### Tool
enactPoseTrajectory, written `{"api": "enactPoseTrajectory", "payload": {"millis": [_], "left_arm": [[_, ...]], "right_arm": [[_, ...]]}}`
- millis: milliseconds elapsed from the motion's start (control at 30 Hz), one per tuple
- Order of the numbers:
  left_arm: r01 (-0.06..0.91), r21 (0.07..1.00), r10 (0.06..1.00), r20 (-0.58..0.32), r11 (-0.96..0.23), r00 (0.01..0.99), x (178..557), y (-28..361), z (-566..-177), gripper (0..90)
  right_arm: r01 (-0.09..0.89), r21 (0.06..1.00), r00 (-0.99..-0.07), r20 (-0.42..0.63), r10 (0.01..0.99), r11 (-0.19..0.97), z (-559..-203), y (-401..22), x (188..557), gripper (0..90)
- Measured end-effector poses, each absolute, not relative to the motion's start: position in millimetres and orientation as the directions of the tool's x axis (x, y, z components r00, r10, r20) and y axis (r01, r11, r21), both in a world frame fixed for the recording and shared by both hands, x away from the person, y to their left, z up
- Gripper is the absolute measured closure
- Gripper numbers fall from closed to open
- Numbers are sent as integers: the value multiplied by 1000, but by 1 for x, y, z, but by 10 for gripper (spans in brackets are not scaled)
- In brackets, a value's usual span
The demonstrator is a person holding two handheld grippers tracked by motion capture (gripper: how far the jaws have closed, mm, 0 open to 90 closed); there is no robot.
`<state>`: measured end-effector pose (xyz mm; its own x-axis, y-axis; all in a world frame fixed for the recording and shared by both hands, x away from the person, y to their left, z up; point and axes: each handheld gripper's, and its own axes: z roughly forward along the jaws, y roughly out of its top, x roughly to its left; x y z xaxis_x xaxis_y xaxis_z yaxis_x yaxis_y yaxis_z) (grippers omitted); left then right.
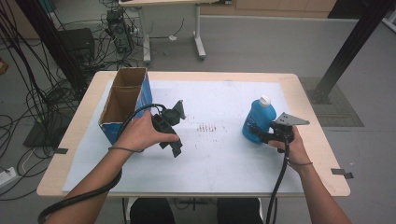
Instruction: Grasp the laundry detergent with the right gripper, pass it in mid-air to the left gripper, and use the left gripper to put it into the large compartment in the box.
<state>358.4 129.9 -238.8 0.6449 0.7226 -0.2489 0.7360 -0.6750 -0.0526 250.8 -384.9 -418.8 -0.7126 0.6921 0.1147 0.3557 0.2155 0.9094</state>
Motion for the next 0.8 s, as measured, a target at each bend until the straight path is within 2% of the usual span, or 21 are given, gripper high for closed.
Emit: {"api": "enactPoseTrajectory", "payload": {"millis": [800], "left_arm": [[733, -55, 721, -248, -678, 647, 358, 127, -239, 83]], "right_arm": [[341, 914, -715, 100, 692, 220, -420, -385, 249, 412]]}}
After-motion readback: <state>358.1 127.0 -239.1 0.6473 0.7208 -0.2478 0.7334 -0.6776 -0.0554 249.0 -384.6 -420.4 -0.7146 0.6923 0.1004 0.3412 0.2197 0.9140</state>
